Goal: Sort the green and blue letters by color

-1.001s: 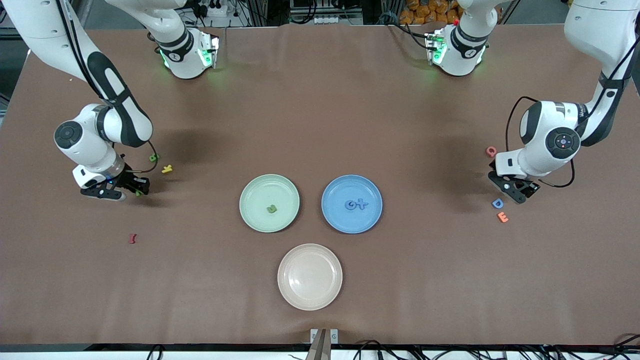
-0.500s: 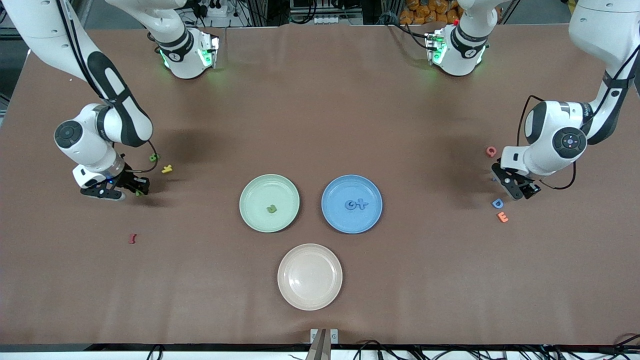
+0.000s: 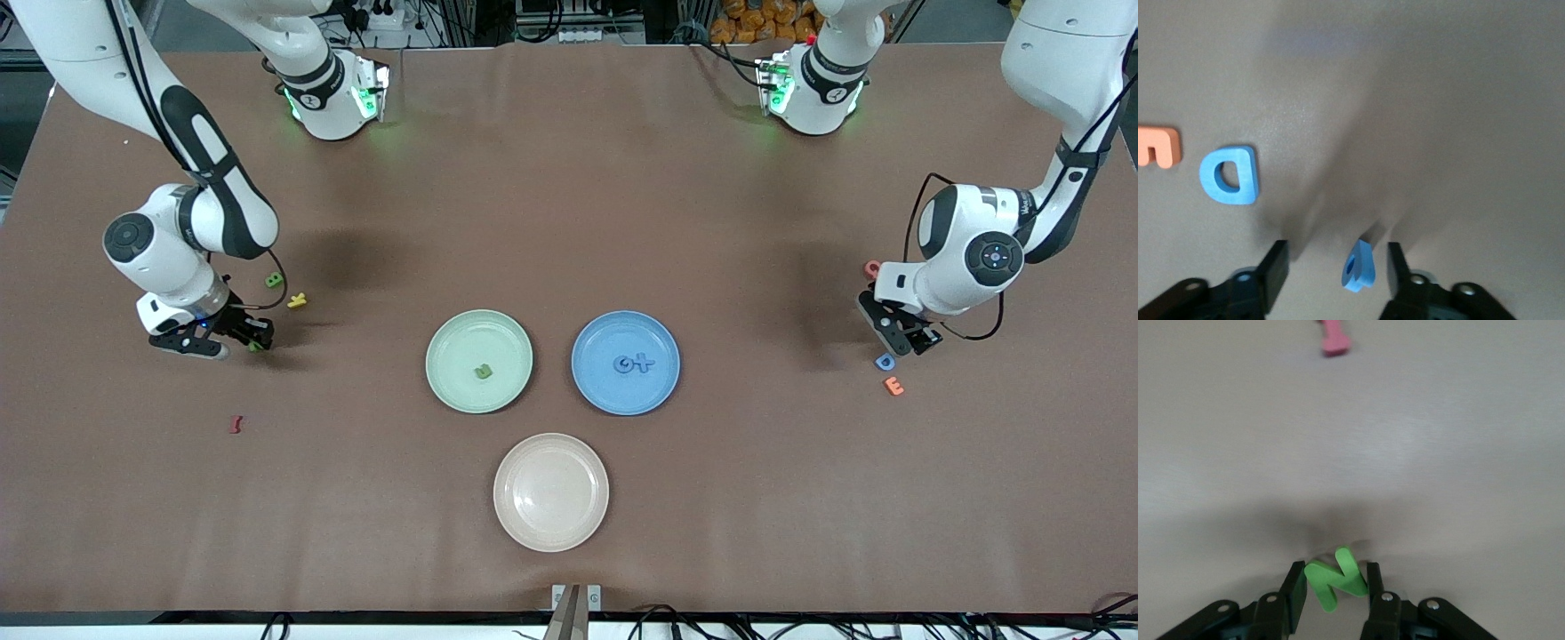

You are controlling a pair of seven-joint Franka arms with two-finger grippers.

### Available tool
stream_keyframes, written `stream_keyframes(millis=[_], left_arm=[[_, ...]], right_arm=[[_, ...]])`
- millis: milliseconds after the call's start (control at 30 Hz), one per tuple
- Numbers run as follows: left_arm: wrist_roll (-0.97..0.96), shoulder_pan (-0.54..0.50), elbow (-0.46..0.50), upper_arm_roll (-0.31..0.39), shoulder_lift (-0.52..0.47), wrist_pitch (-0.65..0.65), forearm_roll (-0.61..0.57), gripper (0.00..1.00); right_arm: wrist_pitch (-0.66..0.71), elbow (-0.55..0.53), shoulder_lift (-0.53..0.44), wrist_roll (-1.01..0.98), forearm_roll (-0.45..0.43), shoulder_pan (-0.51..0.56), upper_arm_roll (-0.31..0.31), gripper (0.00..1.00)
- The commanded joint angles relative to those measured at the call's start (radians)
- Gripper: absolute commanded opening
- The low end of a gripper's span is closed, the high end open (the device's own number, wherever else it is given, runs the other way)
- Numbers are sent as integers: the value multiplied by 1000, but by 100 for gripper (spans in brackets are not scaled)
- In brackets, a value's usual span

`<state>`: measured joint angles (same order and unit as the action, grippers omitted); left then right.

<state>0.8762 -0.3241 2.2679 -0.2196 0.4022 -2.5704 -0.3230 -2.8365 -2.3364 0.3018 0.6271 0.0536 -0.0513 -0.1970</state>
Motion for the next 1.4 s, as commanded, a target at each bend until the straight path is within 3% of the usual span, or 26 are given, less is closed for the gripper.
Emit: stream_keyframes(millis=[0, 133, 334, 634, 867, 1134, 1201, 1301, 1368], left_arm=[[-3, -21, 19, -12, -3, -17, 45, 31], [-5, -23, 19, -12, -3, -17, 48, 0], [-5, -21, 19, -12, -6, -17, 48, 0], [-40, -15, 15, -18, -20, -14, 48, 0], [-212, -15, -8, -92, -54, 41, 50, 0], [-569, -3, -131, -228, -39, 179, 50, 0], [-661, 3, -151, -254, -29, 184, 50, 0], [-764, 10, -185, -287, -14, 185, 50, 0], [-821, 17, -202, -308, 0, 191, 50, 0]], right_arm=[[19, 20, -13, 155, 0, -42, -41, 16], [19, 40, -7, 238, 0, -85, -50, 16], [28, 97, 19, 353, 0, -157, -50, 16], [77, 271, 138, 483, -4, -234, -45, 16], [77, 310, 201, 491, -18, -237, -33, 16], [75, 322, 224, 491, -23, -236, -13, 16], [75, 324, 224, 491, -24, -236, -13, 21], [77, 325, 223, 493, -23, -234, -13, 41], [77, 327, 221, 493, -23, -232, -13, 67]])
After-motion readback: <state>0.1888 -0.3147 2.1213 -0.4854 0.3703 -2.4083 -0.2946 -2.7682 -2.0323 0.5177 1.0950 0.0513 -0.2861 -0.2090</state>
